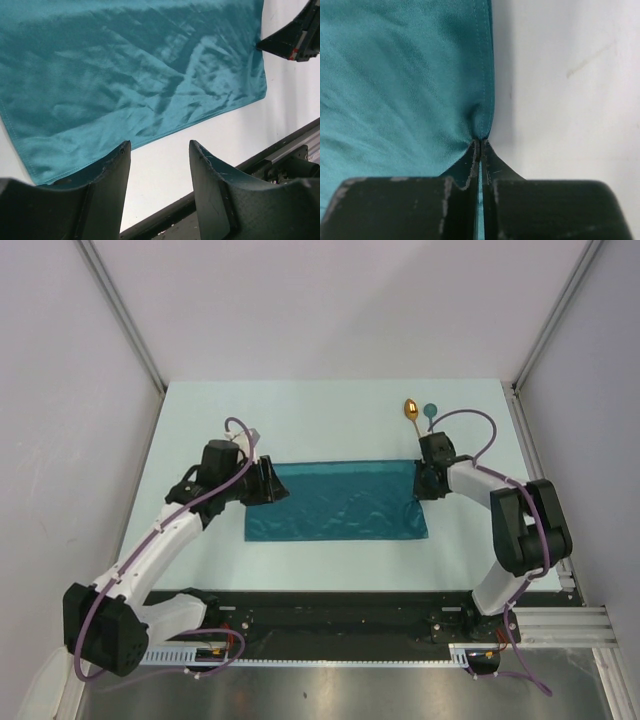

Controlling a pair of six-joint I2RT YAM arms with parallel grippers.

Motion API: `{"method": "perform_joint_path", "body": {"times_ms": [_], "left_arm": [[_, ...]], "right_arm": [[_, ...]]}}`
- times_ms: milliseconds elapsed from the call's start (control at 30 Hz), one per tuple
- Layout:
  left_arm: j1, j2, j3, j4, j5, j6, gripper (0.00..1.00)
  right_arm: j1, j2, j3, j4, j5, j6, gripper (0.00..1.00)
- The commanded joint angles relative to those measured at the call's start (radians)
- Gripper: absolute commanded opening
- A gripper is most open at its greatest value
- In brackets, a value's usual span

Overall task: Fold the napkin into a case and place the utensils inside
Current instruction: Pick up the rectangle-folded napkin from the center of the board, then fold the rectangle-folded napkin at the center of the board.

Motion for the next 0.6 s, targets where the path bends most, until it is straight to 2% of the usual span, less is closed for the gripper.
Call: {"method": "perform_joint_path", "body": {"times_ms": [0, 167, 567], "left_arm": [[0.004, 0.012, 0.011, 0.046, 0.034, -0.032, 0.55], [0.004, 0.04, 0.0, 0.071, 0.058, -0.051, 0.55], [0.017, 0.162, 0.02, 0.094, 0.051, -0.039, 0.54]], "right_arm": [[-0.002, -0.11, -0.002, -0.057, -0.01, 0.017, 0.0], [0.014, -0.141, 0.027, -0.074, -0.056, 0.027, 0.0], [0.029, -0.153, 0.053, -0.094, -0.057, 0.021, 0.0]]}}
